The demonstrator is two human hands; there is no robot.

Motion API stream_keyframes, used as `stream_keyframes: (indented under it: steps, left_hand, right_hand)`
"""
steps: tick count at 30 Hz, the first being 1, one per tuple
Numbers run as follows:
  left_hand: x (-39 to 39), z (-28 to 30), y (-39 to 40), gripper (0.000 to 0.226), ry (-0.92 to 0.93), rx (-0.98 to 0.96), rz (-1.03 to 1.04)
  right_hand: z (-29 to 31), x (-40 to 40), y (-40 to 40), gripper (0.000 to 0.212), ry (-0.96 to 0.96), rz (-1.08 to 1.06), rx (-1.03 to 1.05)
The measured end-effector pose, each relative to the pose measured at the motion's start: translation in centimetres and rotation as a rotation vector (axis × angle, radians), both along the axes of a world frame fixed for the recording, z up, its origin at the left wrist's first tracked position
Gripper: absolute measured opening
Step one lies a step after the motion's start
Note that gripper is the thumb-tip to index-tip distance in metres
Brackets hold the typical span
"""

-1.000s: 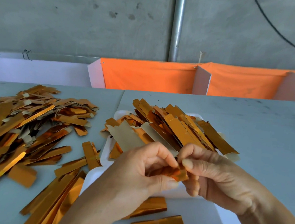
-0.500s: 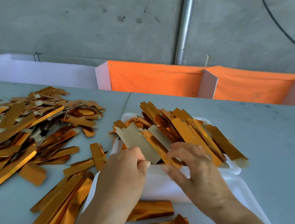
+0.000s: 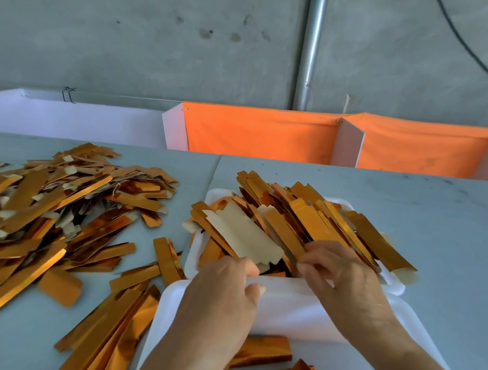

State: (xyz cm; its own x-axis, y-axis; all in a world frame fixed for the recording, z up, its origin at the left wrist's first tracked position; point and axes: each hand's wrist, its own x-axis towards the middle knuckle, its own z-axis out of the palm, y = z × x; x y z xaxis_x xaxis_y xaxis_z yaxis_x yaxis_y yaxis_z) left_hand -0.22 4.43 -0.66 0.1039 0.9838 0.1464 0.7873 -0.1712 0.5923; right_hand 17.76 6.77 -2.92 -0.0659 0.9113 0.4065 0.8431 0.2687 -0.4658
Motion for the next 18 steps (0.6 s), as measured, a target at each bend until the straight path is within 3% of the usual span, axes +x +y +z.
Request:
stream_keyframes:
  steps: [7,13,18]
  left_hand:
    - [-0.01,-0.55,0.41,0.038,0.008,0.001,-0.013]
    - [-0.06,-0.76,0.47,0.048,0.002,0.010,-0.021]
    - [-0.15,-0.90,0.46,0.049,0.001,0.005,-0.023]
  right_hand:
    - [-0.13,0.21,0.38,0.023,-0.001,-0.042,-0.050]
    - [-0.26,-0.11,0.45,0.038,-0.213,-0.055,-0.188]
    - [-0.51,0.23,0.56,0.023,0.009,-0.138,0.039]
